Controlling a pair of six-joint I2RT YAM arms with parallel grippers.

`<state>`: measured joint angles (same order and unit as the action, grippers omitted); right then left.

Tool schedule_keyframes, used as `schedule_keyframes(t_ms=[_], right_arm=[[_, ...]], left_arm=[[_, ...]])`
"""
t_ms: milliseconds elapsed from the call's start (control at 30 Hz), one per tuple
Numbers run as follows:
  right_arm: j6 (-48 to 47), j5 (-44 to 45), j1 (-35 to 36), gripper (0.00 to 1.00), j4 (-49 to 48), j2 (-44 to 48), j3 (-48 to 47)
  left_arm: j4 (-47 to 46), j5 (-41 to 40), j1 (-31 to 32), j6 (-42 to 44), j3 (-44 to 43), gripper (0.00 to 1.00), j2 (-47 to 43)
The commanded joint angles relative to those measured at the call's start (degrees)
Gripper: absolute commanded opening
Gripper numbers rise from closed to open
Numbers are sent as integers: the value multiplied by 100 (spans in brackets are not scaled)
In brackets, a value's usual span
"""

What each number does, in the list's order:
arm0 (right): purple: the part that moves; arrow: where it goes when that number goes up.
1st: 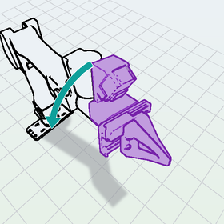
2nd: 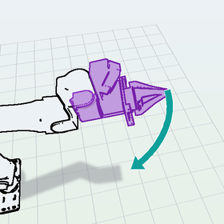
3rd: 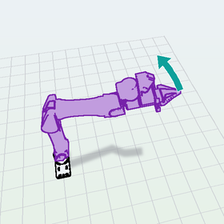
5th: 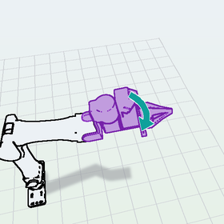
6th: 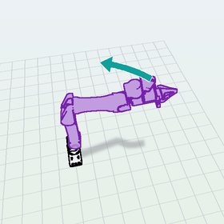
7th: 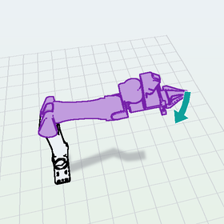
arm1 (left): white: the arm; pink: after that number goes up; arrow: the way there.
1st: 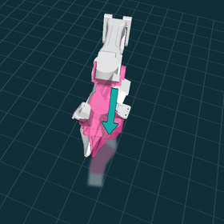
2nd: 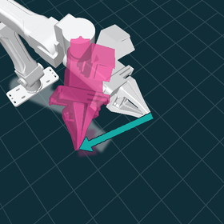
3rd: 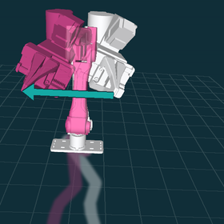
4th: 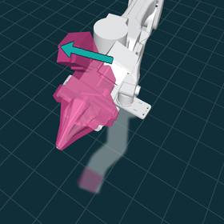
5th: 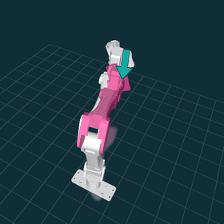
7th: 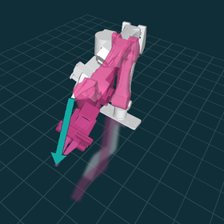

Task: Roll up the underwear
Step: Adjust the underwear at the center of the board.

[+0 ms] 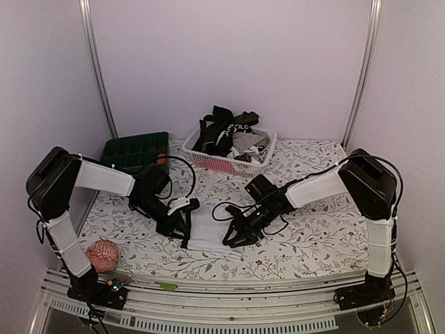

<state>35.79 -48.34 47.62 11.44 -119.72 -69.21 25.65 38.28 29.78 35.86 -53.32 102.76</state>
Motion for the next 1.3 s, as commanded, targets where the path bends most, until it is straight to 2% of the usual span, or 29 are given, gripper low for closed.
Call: schedule_keyframes(t_ms=[0,100,200,267,300,333,367,433,533,633,667,767,900,1000,1267], right_arm=[[-328,291,7,40,452,334,482],[-554,448,9,45,810,940,457],[-726,627,-42,53,946,1518,299],[-769,926,-51,57,963,1941,138],[-780,1199,-57,59,953,2154,61],[-811,1581,-57,64,913,2404,43],[-825,1973,-55,73,791,2679,40],[-836,2720,-51,98,307,3173,95],[-843,3644,-87,99,-432,3562,271],[-448,4757,-153,99,-1124,3526,430],[-97,4626,-244,99,-1456,3461,531],[442,2608,-684,99,-2797,3003,774],[1434,1245,-668,99,-3403,2245,852],[1934,1046,-519,99,-3559,1878,1043],[2413,602,-455,99,-3811,686,916]], left_arm=[[220,-22,-50,-129,80,35,-464],[33,287,-272,-314,103,40,-1374],[-225,219,-287,-558,-88,56,-2076],[-295,99,-301,-847,-369,62,-2303],[-317,11,-302,-966,-547,72,-2382],[-369,-125,-303,-1161,-721,78,-2464],[-545,-316,-305,-1413,-864,83,-2573],[-1192,-743,-306,-1872,-908,95,-2795],[-2417,-1160,-297,-2289,-507,96,-3066],[-2499,-810,-296,-2268,-592,96,-2962],[-2307,-444,-299,-2226,-699,96,-2866],[-1747,1163,-297,-2604,-984,96,-2268],[-1697,2806,-285,-3449,-1058,96,-1172],[-1839,3057,-263,-3684,-1007,96,-571],[-1769,3262,-263,-3928,-1291,96,670]])
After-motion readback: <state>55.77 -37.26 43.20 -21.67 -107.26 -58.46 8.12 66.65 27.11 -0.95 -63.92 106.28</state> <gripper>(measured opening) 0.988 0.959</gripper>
